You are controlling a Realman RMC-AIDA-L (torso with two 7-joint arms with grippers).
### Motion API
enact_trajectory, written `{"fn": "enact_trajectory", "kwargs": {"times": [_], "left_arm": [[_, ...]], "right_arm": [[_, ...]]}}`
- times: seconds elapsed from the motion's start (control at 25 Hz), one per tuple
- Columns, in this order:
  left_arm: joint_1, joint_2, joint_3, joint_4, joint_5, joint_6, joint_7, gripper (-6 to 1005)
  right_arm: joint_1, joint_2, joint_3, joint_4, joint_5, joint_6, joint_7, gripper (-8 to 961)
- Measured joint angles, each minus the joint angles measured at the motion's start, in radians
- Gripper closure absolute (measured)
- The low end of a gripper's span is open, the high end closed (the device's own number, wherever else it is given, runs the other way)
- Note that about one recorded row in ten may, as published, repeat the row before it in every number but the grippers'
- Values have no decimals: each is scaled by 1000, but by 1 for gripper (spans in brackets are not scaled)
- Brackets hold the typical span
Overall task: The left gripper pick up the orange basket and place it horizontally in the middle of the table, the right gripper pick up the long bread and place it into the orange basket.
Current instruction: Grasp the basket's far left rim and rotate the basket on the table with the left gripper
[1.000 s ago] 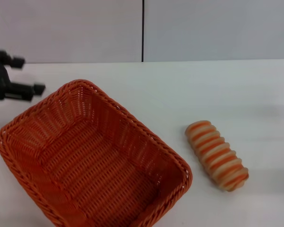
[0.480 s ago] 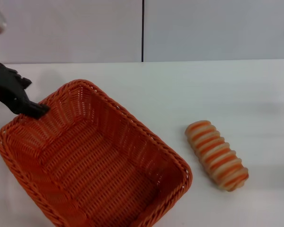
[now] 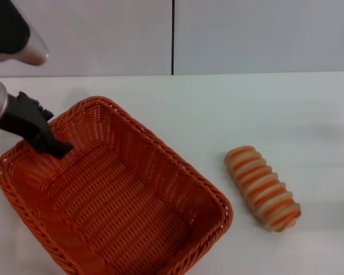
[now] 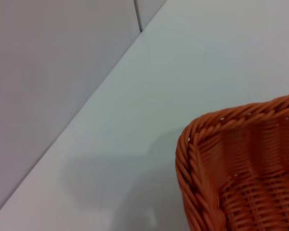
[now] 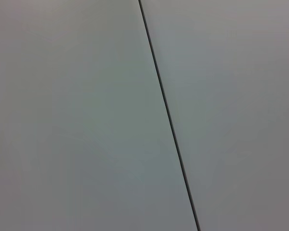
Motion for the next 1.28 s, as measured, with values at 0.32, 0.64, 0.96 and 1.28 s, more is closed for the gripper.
{"fn": "enact_trajectory", "kwargs": {"times": [0.32,0.64,0.96,1.28], "left_arm": [[32,2,61,-43,33,-59,-17,228],[19,2,72,-92,51,-65,8,234],[7,0,92,-64,54,-43,-4,428],[-36,-1,103,-46,54,-18,-132,706]], "right_arm": [[-5,0,-11,1,0,-4,10,353],[-25,4,-12,9,0,-28,21,356],[-31,3,-9,6,0,-46,24,360],[-12,-2,-7,-49,0,-40,36,364]]}}
